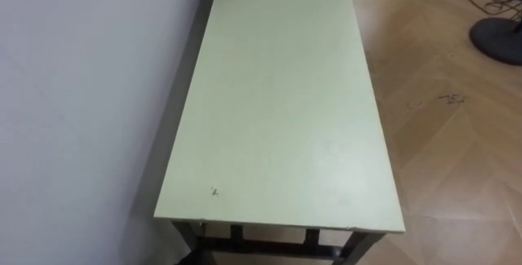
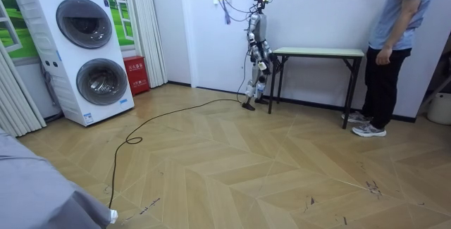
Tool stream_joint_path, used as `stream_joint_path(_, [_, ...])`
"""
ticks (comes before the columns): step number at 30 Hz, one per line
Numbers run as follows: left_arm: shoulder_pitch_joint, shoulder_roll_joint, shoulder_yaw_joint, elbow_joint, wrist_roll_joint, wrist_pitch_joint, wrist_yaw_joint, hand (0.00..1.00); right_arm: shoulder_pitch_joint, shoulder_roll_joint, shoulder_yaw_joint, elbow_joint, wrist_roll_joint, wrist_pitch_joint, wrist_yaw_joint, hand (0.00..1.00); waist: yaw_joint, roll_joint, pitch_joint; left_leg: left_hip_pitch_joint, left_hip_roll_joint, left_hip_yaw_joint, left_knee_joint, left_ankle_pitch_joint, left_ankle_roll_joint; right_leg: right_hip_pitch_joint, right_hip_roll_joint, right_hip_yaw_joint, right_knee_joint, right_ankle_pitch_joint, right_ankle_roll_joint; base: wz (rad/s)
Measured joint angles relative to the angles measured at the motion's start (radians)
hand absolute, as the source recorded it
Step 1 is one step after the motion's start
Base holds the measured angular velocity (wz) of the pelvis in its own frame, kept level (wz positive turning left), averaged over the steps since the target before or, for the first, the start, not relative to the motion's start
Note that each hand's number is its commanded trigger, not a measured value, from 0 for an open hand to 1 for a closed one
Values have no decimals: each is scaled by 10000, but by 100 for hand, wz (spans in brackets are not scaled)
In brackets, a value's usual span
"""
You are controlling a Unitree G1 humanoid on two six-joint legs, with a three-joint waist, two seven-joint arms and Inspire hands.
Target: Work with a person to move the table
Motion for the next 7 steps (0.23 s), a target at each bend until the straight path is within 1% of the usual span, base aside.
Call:
stream_joint_path(3, [-1, -42, 302, 438, 102, -63, 186, 0, 17, 27, -269, 672, -33, 20, -374, 0, -18, -14, 2, 65, -9, 0, -79, -2, -2, -20, 1, 74, -11, 0, 1, -6])
stream_joint_path(5, [10, -85, 501, 970, 497, -47, 442, 0, 45, 75, -372, 1048, -67, 23, -635, 0, -45, -9, 7, 132, -17, 17, -136, -2, -6, 77, 3, 112, -28, 0, 1, -7])
stream_joint_path(7, [222, -157, 857, 1568, 895, -24, 744, 0, 10, 333, -739, 1581, -33, 6, -863, 0, -63, -16, -6, 235, -35, 16, -179, -5, -11, 161, 3, 114, -167, 1, 2, 0])
